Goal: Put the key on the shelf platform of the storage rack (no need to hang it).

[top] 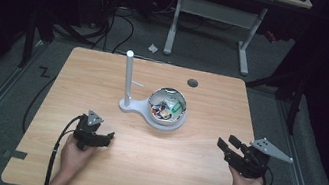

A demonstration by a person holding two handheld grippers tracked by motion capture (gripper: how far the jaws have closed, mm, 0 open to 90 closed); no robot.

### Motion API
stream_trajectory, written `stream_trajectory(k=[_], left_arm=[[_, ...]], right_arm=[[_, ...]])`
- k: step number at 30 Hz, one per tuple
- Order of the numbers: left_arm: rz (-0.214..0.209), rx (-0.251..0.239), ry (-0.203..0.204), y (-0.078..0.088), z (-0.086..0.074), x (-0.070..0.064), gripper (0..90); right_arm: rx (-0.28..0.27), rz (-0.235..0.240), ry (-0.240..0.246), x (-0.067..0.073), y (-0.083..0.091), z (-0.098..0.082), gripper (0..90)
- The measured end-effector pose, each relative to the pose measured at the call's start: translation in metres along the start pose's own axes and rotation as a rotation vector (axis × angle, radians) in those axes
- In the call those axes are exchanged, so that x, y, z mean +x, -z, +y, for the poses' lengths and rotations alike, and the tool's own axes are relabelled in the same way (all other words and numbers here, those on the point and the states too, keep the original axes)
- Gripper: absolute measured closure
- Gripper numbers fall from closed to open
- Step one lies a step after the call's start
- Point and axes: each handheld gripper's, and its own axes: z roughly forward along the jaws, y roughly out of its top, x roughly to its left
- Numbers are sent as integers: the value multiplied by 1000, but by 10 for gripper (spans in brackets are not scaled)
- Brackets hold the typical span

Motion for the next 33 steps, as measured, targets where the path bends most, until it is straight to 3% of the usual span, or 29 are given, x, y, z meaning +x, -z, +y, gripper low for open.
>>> stream_trajectory(k=[33], left_arm=[[1, 0, 2, 0, 0, 0, 210]], right_arm=[[71, 19, -18, 8, -31, -30, 500]])
